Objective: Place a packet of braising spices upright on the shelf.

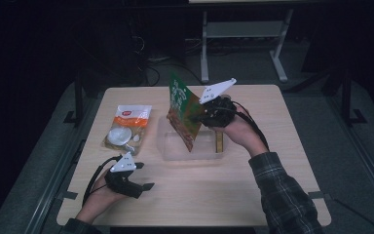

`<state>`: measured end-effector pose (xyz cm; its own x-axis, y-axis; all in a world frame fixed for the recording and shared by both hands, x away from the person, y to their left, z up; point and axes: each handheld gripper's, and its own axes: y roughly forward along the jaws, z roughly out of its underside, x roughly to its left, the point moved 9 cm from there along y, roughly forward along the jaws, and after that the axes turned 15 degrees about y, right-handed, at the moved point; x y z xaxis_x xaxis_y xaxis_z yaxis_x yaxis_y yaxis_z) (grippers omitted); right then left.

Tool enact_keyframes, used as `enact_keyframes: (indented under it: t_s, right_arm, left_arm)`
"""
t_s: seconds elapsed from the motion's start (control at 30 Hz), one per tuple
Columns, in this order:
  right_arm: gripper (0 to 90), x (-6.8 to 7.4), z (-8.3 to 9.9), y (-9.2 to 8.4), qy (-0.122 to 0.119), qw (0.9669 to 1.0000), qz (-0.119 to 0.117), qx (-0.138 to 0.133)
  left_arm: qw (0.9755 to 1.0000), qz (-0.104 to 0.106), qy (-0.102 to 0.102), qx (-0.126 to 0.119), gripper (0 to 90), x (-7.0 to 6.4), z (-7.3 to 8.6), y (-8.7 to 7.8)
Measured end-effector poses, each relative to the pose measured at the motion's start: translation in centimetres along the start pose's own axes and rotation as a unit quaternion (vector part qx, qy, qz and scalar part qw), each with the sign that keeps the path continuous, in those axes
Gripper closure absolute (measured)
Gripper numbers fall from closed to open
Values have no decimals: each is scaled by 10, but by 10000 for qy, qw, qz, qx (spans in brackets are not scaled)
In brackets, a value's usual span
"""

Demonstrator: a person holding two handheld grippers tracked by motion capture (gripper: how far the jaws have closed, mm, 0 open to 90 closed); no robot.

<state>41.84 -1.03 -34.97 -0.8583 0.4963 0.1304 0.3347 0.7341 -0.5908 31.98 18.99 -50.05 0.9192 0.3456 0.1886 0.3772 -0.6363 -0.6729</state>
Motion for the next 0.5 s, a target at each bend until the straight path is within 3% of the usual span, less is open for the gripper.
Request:
enact_keyframes:
  t_s: [0.33, 0.5]
  right_arm:
    - [895, -7, 11, 17, 147, 9998, 59, 138]
    - [893, -9, 16, 28, 156, 9996, 40, 222]
  left_arm:
    - [9999, -33, 34, 90, 145, 1, 3, 1]
    - [9999, -76, -72, 97, 140, 4, 4, 1]
